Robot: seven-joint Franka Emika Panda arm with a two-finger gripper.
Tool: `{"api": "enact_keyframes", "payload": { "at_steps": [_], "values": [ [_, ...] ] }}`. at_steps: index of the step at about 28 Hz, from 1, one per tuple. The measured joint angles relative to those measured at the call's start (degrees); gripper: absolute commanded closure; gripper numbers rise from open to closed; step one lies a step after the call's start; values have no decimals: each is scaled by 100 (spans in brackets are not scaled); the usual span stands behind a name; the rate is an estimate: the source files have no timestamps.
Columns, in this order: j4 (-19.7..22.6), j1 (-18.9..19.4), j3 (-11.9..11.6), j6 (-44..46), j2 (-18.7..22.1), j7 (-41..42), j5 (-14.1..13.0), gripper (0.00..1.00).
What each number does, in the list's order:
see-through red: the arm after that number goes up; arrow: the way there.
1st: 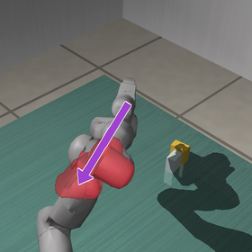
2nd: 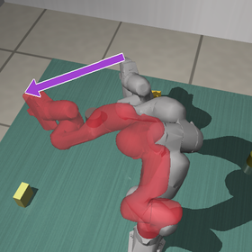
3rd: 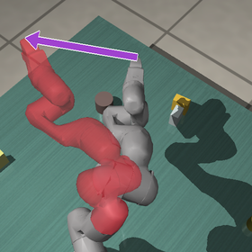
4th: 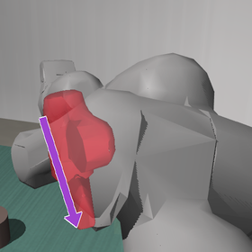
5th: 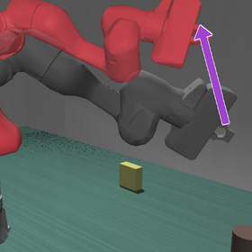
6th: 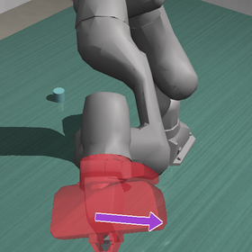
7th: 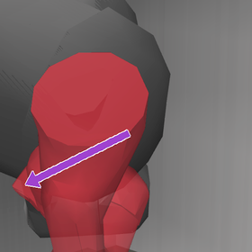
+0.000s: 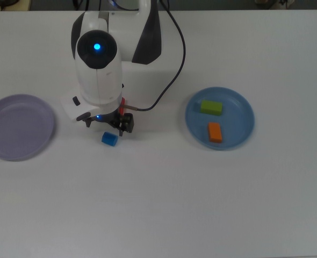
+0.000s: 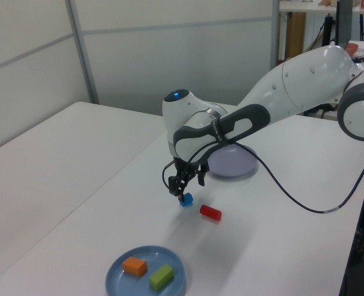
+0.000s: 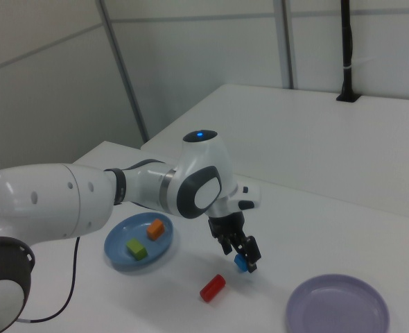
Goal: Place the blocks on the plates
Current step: 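Move the gripper to the blue cube and grasp it, then carry the blue cube onto the lavender plate and release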
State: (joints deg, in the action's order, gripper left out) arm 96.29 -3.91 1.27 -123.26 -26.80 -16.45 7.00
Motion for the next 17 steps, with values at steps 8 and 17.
{"api": "enact_keyframes", "payload": {
  "at_steps": [8,17],
  "values": [
    [-1,-6,9,-519,-206,-746,0,52],
    [-4,-5,10,-590,-284,-806,0,100]
  ]
}}
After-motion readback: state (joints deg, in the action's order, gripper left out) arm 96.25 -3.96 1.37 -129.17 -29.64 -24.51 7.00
